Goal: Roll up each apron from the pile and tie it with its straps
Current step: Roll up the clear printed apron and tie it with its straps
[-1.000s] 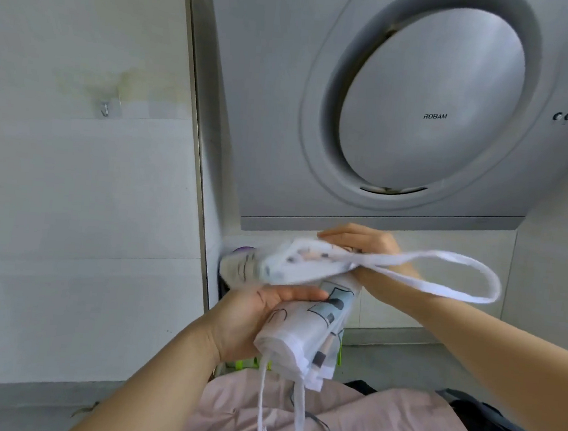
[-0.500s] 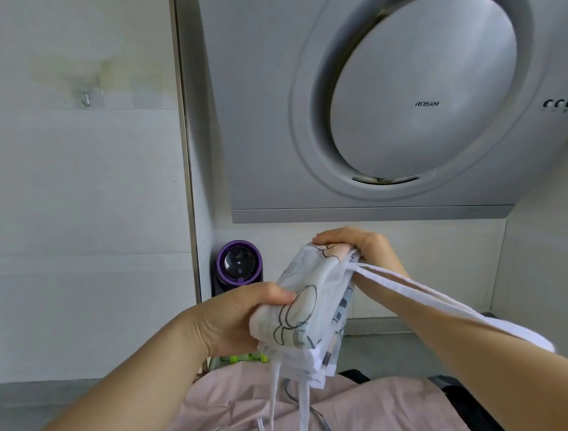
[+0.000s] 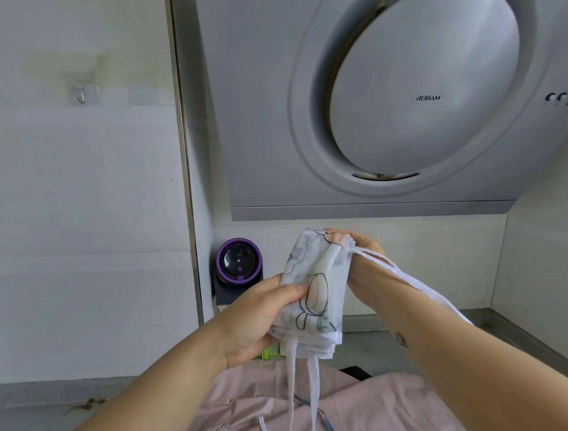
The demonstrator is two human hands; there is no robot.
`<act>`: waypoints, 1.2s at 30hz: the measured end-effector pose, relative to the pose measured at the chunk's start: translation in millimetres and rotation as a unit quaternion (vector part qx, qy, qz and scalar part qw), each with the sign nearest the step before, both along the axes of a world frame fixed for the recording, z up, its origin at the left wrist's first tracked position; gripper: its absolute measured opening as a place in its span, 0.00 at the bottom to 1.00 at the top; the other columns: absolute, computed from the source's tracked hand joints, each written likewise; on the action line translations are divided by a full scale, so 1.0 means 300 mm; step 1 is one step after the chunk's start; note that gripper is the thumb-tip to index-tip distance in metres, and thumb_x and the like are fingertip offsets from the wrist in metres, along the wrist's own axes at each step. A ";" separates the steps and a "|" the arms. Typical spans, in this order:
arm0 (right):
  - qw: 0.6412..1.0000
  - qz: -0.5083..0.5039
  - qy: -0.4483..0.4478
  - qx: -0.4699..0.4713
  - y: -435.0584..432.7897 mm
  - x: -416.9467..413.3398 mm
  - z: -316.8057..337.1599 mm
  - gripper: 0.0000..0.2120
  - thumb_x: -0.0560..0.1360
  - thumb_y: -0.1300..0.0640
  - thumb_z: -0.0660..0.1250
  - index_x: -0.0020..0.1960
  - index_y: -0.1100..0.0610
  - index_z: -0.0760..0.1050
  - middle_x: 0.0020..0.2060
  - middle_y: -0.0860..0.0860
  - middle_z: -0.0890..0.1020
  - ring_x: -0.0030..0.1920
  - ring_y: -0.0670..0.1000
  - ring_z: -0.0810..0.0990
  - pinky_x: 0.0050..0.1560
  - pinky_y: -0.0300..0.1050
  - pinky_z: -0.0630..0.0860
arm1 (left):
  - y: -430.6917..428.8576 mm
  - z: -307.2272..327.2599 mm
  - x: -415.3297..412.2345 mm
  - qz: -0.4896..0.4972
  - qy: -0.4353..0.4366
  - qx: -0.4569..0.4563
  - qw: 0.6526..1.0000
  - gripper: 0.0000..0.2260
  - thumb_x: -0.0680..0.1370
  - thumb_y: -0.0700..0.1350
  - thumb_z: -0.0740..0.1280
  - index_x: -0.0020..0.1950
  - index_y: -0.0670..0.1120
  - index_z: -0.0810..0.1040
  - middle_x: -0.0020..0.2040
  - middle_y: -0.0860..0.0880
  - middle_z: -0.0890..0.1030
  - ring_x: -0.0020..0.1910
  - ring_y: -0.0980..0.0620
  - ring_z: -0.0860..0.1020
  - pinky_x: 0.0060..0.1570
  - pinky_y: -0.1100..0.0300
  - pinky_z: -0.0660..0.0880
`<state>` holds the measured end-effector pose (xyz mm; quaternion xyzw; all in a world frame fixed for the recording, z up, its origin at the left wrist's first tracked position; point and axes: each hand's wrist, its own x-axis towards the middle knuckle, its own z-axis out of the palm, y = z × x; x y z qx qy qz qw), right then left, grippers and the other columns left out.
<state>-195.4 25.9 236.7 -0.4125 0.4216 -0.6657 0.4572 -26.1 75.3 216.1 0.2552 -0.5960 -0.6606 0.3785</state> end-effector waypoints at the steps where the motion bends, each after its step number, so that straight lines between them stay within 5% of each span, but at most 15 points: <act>1: 0.999 0.034 -0.028 0.029 -0.008 0.007 -0.011 0.07 0.79 0.65 0.60 0.46 0.66 0.76 0.37 0.58 0.79 0.30 0.50 0.80 0.31 0.37 0.77 | -0.003 -0.004 -0.003 0.023 0.004 -0.008 1.000 0.13 0.78 0.41 0.61 0.60 0.39 0.77 0.51 0.42 0.83 0.45 0.48 0.83 0.46 0.56 0.80; 4: 0.977 0.187 -0.064 0.085 0.017 0.025 -0.045 0.15 0.78 0.60 0.57 0.60 0.66 0.74 0.48 0.60 0.79 0.44 0.55 0.78 0.48 0.46 0.76 | -0.017 0.006 0.014 0.140 -0.023 -0.071 0.987 0.12 0.82 0.42 0.58 0.62 0.44 0.76 0.52 0.51 0.84 0.50 0.53 0.82 0.48 0.60 0.78; 8: 0.926 0.373 -0.001 0.061 0.110 0.045 -0.038 0.26 0.76 0.49 0.55 0.66 0.64 0.72 0.56 0.57 0.79 0.55 0.56 0.78 0.56 0.50 0.74 | -0.039 0.036 0.046 0.202 -0.139 -0.204 0.948 0.11 0.83 0.49 0.56 0.64 0.60 0.63 0.56 0.67 0.73 0.53 0.73 0.70 0.48 0.75 0.64; 11: 0.949 0.309 0.068 0.014 0.124 0.091 -0.017 0.22 0.79 0.50 0.59 0.65 0.64 0.72 0.57 0.60 0.80 0.59 0.58 0.79 0.60 0.52 0.75 | -0.032 0.048 0.030 0.220 -0.170 -0.223 0.934 0.19 0.82 0.51 0.56 0.72 0.57 0.53 0.67 0.59 0.69 0.58 0.67 0.70 0.55 0.69 0.68; 14: 0.979 0.189 0.069 -0.043 0.111 0.126 -0.025 0.14 0.79 0.59 0.62 0.61 0.66 0.74 0.54 0.64 0.81 0.54 0.60 0.81 0.54 0.51 0.79 | -0.033 0.042 0.010 0.275 -0.141 -0.228 0.923 0.34 0.81 0.55 0.59 0.75 0.61 0.35 0.72 0.54 0.64 0.70 0.55 0.67 0.68 0.49 0.67; 16: 0.983 0.137 0.076 -0.094 0.115 0.131 -0.024 0.11 0.78 0.61 0.64 0.59 0.62 0.74 0.52 0.63 0.82 0.52 0.60 0.82 0.52 0.54 0.80 | -0.035 0.043 0.005 0.266 -0.010 -0.148 0.952 0.37 0.78 0.53 0.65 0.77 0.56 0.42 0.69 0.53 0.72 0.65 0.52 0.73 0.62 0.48 0.73; 18: 0.982 0.111 0.081 -0.126 0.125 0.130 -0.013 0.13 0.76 0.60 0.67 0.59 0.61 0.73 0.52 0.63 0.81 0.53 0.62 0.81 0.54 0.59 0.79 | -0.016 0.060 0.001 0.178 0.112 -0.063 0.976 0.28 0.77 0.47 0.65 0.75 0.43 0.61 0.62 0.44 0.79 0.56 0.49 0.80 0.47 0.56 0.79; 21: 0.977 0.105 0.077 -0.169 0.150 0.137 0.022 0.12 0.76 0.63 0.67 0.58 0.61 0.72 0.53 0.62 0.81 0.54 0.62 0.81 0.54 0.58 0.78 | 0.000 0.097 0.014 0.095 0.137 -0.068 0.984 0.17 0.73 0.42 0.64 0.61 0.39 0.76 0.53 0.43 0.84 0.52 0.50 0.82 0.45 0.61 0.80; 28: 0.971 0.090 0.042 -0.219 0.191 0.156 0.076 0.11 0.73 0.64 0.69 0.56 0.61 0.76 0.49 0.61 0.83 0.50 0.60 0.83 0.51 0.57 0.80 | -0.005 0.122 0.037 0.097 0.130 -0.154 0.975 0.19 0.73 0.43 0.64 0.64 0.43 0.74 0.57 0.45 0.82 0.57 0.50 0.80 0.52 0.60 0.78; 31: 0.970 0.091 0.048 -0.222 0.197 0.160 0.088 0.13 0.73 0.62 0.70 0.57 0.60 0.76 0.50 0.60 0.83 0.51 0.60 0.82 0.50 0.56 0.80 | -0.015 0.115 0.037 0.146 0.095 -0.222 0.959 0.18 0.76 0.48 0.67 0.66 0.48 0.73 0.60 0.47 0.81 0.61 0.48 0.78 0.59 0.51 0.75; 36: 0.959 0.207 0.122 -0.150 0.187 0.116 0.074 0.22 0.74 0.42 0.62 0.60 0.55 0.76 0.55 0.53 0.82 0.57 0.53 0.80 0.59 0.49 0.75 | -0.036 0.157 0.046 0.212 0.134 -0.260 0.933 0.13 0.78 0.45 0.63 0.62 0.51 0.77 0.59 0.46 0.81 0.58 0.49 0.79 0.63 0.46 0.72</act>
